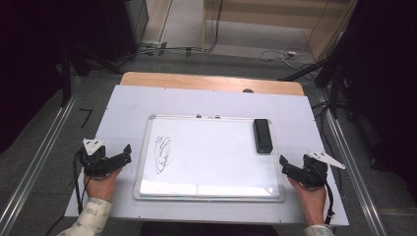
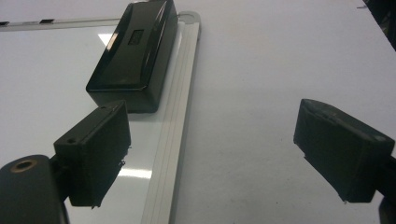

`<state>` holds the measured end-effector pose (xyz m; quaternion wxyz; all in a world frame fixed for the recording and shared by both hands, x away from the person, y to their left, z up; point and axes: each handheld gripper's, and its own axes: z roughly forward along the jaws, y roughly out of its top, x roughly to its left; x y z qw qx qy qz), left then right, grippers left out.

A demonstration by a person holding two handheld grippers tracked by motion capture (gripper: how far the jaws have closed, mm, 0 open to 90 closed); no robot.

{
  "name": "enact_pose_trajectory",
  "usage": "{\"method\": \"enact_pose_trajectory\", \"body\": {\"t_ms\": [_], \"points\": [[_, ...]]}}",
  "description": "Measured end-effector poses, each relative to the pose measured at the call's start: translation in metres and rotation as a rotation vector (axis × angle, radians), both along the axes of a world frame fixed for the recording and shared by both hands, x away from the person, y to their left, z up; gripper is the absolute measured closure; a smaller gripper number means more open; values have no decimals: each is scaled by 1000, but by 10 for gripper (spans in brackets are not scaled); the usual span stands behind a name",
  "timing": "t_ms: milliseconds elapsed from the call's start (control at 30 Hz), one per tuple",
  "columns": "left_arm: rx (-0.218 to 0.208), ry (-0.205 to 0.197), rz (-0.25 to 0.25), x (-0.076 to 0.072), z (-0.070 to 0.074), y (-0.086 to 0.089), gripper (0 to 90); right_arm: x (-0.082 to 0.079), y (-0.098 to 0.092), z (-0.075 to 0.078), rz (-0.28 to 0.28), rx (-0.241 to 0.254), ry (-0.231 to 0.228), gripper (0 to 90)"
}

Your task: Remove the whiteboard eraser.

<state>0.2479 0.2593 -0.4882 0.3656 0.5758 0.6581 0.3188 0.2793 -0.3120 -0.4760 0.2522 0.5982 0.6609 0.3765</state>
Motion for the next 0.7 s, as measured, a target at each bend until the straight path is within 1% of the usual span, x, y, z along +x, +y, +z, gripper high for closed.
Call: {"method": "enact_pose_trajectory", "body": {"t_ms": [167,267,367,633,700], "points": [[-1,-1,0,0,0,0,30,4,7,0,16,-13,1,99],[-4,-2,2,0,0,0,30,6,13,-1,29,-3,5,99],[-4,-4,2,0,0,1,30,9,18,-1,42,-13,10,103],[-3,-4,2,0,0,1,30,20,33,2,65,-28,-3,117],[-3,-4,2,0,0,1,30,23,37,3,67,-33,0,125]]}}
